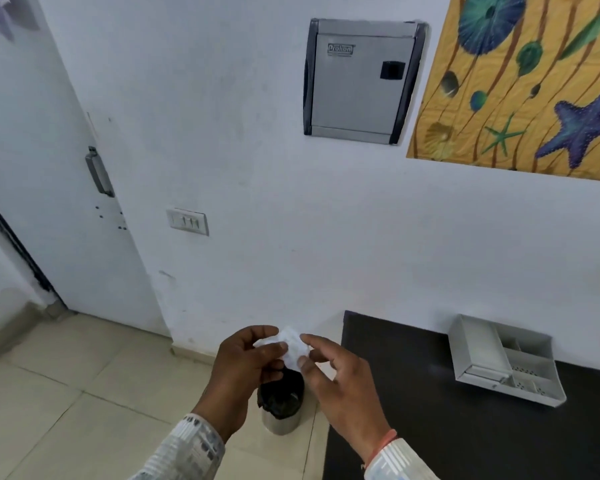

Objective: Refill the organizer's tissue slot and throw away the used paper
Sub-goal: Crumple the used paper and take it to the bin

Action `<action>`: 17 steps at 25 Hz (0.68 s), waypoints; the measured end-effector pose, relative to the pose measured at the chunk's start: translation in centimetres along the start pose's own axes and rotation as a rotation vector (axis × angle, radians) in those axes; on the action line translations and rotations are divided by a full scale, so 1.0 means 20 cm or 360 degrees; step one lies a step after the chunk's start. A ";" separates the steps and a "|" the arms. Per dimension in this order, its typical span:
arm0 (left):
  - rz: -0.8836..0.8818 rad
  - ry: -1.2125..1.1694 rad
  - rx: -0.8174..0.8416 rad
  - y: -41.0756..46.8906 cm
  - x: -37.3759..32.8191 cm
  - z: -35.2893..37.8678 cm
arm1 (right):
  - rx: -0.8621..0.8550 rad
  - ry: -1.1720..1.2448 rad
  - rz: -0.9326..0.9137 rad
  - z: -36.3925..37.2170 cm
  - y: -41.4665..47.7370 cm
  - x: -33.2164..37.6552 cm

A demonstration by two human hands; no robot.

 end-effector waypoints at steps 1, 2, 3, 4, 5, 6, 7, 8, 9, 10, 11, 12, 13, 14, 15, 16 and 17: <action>-0.0021 0.0005 0.0021 0.07 0.01 0.01 | -0.0023 -0.0100 -0.0015 0.03 0.04 -0.01; -0.0048 0.0018 0.0051 0.14 0.02 0.02 | -0.0073 -0.0182 -0.0011 0.05 0.09 -0.04; -0.0083 0.0034 0.0082 0.22 0.04 0.03 | -0.0148 -0.0218 0.0018 0.07 0.15 -0.08; -0.0125 0.0039 0.0110 0.30 0.06 0.04 | -0.0222 -0.0212 0.0075 0.10 0.22 -0.13; -0.0173 0.0025 0.0134 0.39 0.08 0.05 | -0.0273 -0.0163 0.0146 0.12 0.29 -0.19; -0.0220 0.0005 0.0144 0.46 0.10 0.05 | -0.0275 -0.0058 0.0235 0.16 0.36 -0.24; -0.0256 -0.0001 0.0136 0.54 0.11 0.03 | -0.0248 0.0110 0.0346 0.20 0.44 -0.30; -0.0288 0.0022 0.0110 0.63 0.14 -0.01 | -0.0211 0.0314 0.0488 0.27 0.51 -0.36; -0.0314 0.0064 0.0072 0.71 0.16 -0.06 | -0.0188 0.0488 0.0620 0.33 0.57 -0.42; -0.0340 0.0102 0.0029 0.80 0.20 -0.12 | -0.0185 0.0611 0.0720 0.40 0.63 -0.47; -0.0381 0.0138 -0.0008 0.88 0.24 -0.18 | -0.0183 0.0682 0.0802 0.46 0.68 -0.53; -0.0430 0.0166 -0.0030 0.96 0.28 -0.24 | -0.0180 0.0733 0.0873 0.53 0.72 -0.58; -0.0479 0.0180 -0.0045 1.03 0.33 -0.28 | -0.0183 0.0770 0.0925 0.58 0.76 -0.62; -0.0519 0.0189 -0.0061 1.10 0.37 -0.31 | -0.0179 0.0798 0.0972 0.63 0.80 -0.66; -0.0554 0.0200 -0.0070 1.16 0.41 -0.33 | -0.0176 0.0812 0.1021 0.68 0.82 -0.70; -0.0591 0.0212 -0.0076 1.24 0.47 -0.34 | -0.0161 0.0830 0.1084 0.74 0.85 -0.75; -0.0632 0.0224 -0.0083 1.32 0.53 -0.36 | -0.0140 0.0865 0.1147 0.80 0.89 -0.81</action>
Point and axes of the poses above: each hand's wrist, its own y-axis towards the middle knuckle, its own z-axis out of the palm, x = y × z, the point moved 7 cm from there along y, towards the middle knuckle, and after that the axes turned 11 degrees about -y, right-handed, at the moved point
